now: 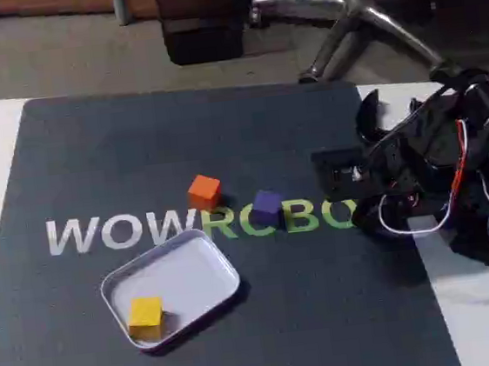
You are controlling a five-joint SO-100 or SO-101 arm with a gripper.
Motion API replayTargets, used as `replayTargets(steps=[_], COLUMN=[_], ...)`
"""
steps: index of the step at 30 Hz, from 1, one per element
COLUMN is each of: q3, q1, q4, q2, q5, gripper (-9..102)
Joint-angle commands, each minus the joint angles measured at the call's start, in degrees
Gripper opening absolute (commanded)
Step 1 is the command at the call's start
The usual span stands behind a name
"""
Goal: Move blocks one by one until all three blocks are in the tray.
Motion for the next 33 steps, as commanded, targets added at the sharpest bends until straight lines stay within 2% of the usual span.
replayTargets(steps=[1, 19, 26, 33], q3=[-0.3, -0.3, -0.7, -3.4], q1=[-7.6, -7.1, 4.7, 7.2], q4=[0.6, 0.7, -1.2, -6.9], q2=[0.1, 0.1, 0.0, 0.0], q5=[0.0, -0.3, -10.3, -10.2], gripper=[-8, -8, -8, -8])
